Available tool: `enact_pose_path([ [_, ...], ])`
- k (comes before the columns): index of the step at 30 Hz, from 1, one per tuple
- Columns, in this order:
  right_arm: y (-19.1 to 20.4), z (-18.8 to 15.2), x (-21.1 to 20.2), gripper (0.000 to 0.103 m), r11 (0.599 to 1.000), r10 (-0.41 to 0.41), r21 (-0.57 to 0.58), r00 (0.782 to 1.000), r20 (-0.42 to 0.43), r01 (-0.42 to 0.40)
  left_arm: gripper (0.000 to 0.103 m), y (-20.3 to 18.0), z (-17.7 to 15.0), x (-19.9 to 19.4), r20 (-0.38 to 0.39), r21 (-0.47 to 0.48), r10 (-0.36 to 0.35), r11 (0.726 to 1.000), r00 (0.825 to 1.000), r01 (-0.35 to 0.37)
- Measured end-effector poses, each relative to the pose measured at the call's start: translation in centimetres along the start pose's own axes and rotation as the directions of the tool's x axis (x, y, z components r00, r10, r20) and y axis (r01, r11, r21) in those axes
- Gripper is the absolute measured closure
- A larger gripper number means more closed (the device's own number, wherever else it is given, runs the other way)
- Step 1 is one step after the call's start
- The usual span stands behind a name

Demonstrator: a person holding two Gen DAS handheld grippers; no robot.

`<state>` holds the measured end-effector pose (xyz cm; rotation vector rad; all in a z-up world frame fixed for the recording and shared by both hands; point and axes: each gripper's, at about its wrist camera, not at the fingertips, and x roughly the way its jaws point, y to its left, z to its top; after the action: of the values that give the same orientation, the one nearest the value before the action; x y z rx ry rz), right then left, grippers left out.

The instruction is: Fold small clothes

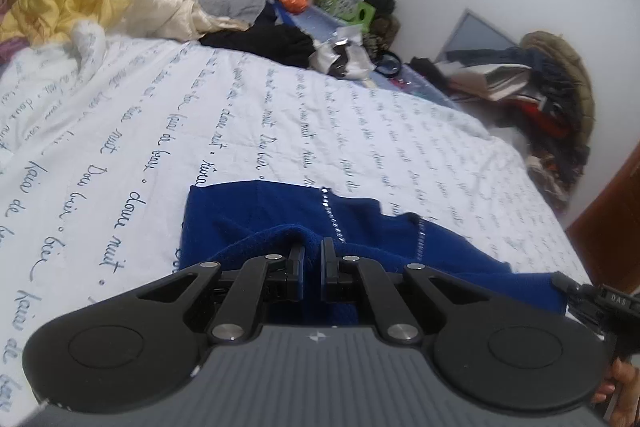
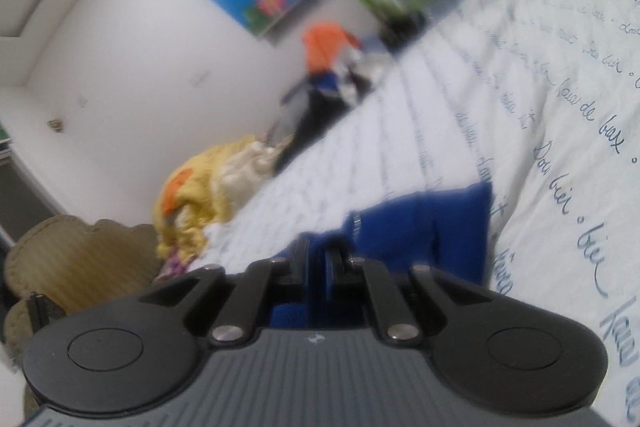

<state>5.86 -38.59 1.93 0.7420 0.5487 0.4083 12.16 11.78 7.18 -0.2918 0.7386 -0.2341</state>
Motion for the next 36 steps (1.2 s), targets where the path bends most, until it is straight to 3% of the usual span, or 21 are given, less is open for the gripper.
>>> enact_pose_path([
  [8,-2.5,1.0,4.7,0.096,0.995,-0.076,0.059,0.996,-0.040,0.078,0.096,0.7,1.2,5.8,-0.082,0.000,0.059,0.998,0.995,-0.059],
  [11,-3.5,1.3,6.1,0.096,0.989,-0.084,0.116,0.995,-0.061,0.091,0.095,2.1,1.4,7.4,-0.114,-0.089,0.022,0.995,0.993,-0.033],
  [15,-4.9,1.2,7.5,0.094,0.974,-0.138,0.165,0.985,-0.099,0.154,0.095,4.3,1.4,8.8,-0.134,-0.235,-0.032,0.972,0.990,-0.001],
  [18,-5.8,0.9,8.0,0.094,0.967,-0.134,0.202,0.984,-0.120,0.156,0.077,4.9,1.1,8.8,-0.134,-0.261,-0.068,0.965,0.989,0.031],
  [20,-6.1,0.8,8.0,0.094,0.967,-0.122,0.208,0.985,-0.124,0.146,0.046,4.7,0.8,8.5,-0.132,-0.233,-0.088,0.971,0.987,0.055],
  [22,-6.0,0.8,7.7,0.093,0.969,-0.115,0.202,0.985,-0.128,0.140,0.033,4.2,0.5,7.7,-0.116,-0.197,-0.096,0.978,0.989,0.071],
  [23,-6.0,0.7,7.5,0.093,0.970,-0.114,0.202,0.985,-0.130,0.138,0.033,3.9,0.3,7.4,-0.114,-0.171,-0.091,0.983,0.989,0.071],
  [26,-5.8,0.6,6.9,0.089,0.969,-0.105,0.207,0.985,-0.137,0.132,0.036,2.7,-0.3,7.2,-0.135,-0.096,-0.081,0.993,0.988,0.068],
  [28,-5.5,0.5,6.5,0.071,0.971,-0.086,0.208,0.987,-0.139,0.114,0.043,2.0,-1.0,7.4,-0.170,-0.054,-0.085,0.996,0.982,0.077],
  [29,-5.4,0.4,6.1,0.064,0.974,-0.072,0.204,0.987,-0.141,0.100,0.053,1.6,-1.3,7.4,-0.181,-0.024,-0.075,0.997,0.981,0.072],
  [30,-5.0,0.3,5.8,0.049,0.978,-0.058,0.192,0.989,-0.139,0.085,0.063,1.2,-1.7,7.4,-0.190,0.010,-0.057,0.998,0.980,0.060],
  [31,-4.6,0.2,5.4,0.044,0.982,-0.053,0.172,0.990,-0.131,0.076,0.083,0.9,-2.0,7.5,-0.205,0.039,-0.039,0.998,0.978,0.048],
  [32,-4.1,0.1,5.1,0.044,0.986,-0.065,0.144,0.989,-0.131,0.084,0.094,0.9,-2.3,7.6,-0.222,0.049,-0.029,0.998,0.975,0.041],
  [35,-2.7,-0.3,5.2,0.047,0.991,-0.107,0.062,0.977,-0.183,0.120,0.095,0.8,-2.5,7.6,-0.234,0.057,-0.025,0.998,0.972,0.039],
  [36,-2.3,-0.4,5.4,0.057,0.990,-0.126,0.039,0.971,-0.202,0.137,0.095,0.9,-2.4,7.4,-0.232,0.056,-0.028,0.998,0.972,0.042],
])
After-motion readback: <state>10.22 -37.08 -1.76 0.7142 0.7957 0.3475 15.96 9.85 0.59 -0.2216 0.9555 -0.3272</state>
